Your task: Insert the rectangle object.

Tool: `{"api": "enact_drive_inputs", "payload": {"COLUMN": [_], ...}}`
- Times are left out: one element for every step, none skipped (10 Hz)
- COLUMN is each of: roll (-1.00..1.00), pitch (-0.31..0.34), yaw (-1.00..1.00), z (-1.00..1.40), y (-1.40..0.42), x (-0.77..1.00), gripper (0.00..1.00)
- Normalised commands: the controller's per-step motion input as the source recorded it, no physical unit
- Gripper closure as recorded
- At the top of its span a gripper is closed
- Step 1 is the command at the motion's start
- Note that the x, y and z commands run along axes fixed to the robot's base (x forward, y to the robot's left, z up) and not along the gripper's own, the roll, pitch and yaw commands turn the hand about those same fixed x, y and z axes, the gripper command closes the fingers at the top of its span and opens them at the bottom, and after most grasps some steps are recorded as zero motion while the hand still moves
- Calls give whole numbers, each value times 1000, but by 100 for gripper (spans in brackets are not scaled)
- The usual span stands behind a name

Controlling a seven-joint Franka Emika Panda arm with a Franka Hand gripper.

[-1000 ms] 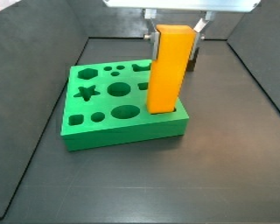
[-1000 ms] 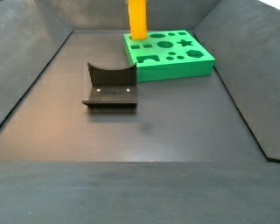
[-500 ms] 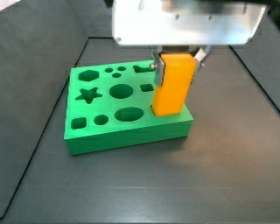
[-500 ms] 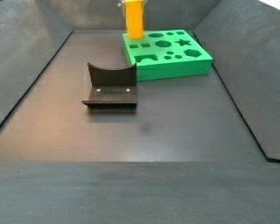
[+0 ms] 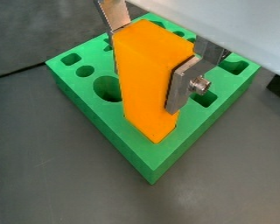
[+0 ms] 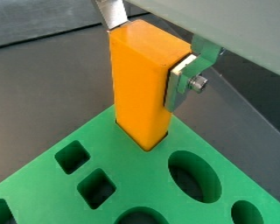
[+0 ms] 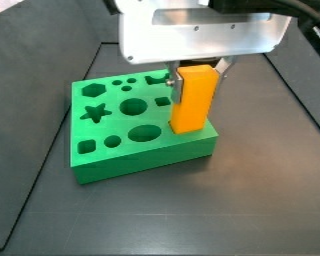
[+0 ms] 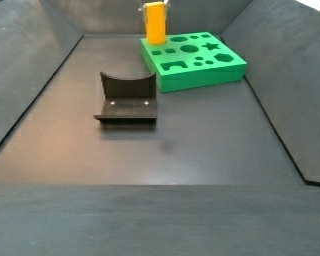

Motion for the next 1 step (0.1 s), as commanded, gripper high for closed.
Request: {"api": "enact_drive_inputs", "payload": {"roll": [0], "pitch": [0], "yaw": [0], "z": [0], "y": [0], "x": [0], "gripper": [100]}}
